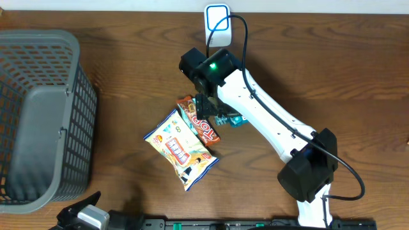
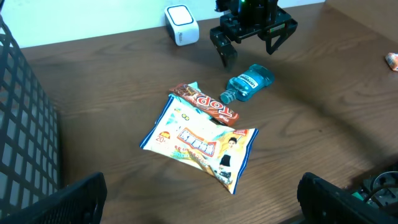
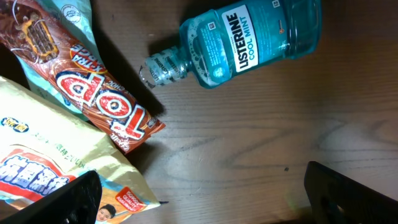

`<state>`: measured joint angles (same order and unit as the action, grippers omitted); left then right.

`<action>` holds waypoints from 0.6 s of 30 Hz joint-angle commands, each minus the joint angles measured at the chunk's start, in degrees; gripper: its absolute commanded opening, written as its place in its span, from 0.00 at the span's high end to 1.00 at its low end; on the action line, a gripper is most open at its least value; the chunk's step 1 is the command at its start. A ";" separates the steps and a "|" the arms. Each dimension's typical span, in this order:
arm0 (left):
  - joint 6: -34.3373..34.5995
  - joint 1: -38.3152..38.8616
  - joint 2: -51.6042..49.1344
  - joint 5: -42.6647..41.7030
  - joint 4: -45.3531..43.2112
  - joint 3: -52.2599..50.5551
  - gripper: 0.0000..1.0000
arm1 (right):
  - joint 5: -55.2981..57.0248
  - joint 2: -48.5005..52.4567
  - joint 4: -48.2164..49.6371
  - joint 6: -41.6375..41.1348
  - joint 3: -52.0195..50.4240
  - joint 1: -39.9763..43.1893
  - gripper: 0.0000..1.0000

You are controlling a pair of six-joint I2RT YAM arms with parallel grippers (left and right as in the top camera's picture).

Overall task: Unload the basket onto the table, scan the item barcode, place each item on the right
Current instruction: 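Reach the right gripper back toward the Listerine bottle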

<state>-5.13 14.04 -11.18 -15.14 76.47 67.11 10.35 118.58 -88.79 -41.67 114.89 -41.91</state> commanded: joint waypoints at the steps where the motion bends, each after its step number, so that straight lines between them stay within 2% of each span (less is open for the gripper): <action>1: -0.20 -0.04 0.15 -0.70 -0.15 0.22 0.02 | 1.81 0.24 0.07 -0.94 -0.44 -0.17 0.01; 5: -0.20 -0.04 0.15 -0.70 -0.15 0.22 0.02 | 6.23 0.20 -1.33 -1.77 -0.44 0.24 0.01; 10: -0.17 -0.04 0.15 -0.70 -0.15 0.22 0.02 | 11.98 -0.11 -7.65 -8.07 -0.42 2.89 0.01; 18: -0.20 -0.04 0.15 -0.70 -0.15 0.22 0.02 | 11.58 -0.11 -8.07 -8.09 -0.42 3.93 0.01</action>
<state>-5.13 14.04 -11.18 -15.14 76.47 67.11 20.10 118.58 -96.82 -48.01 114.74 -37.82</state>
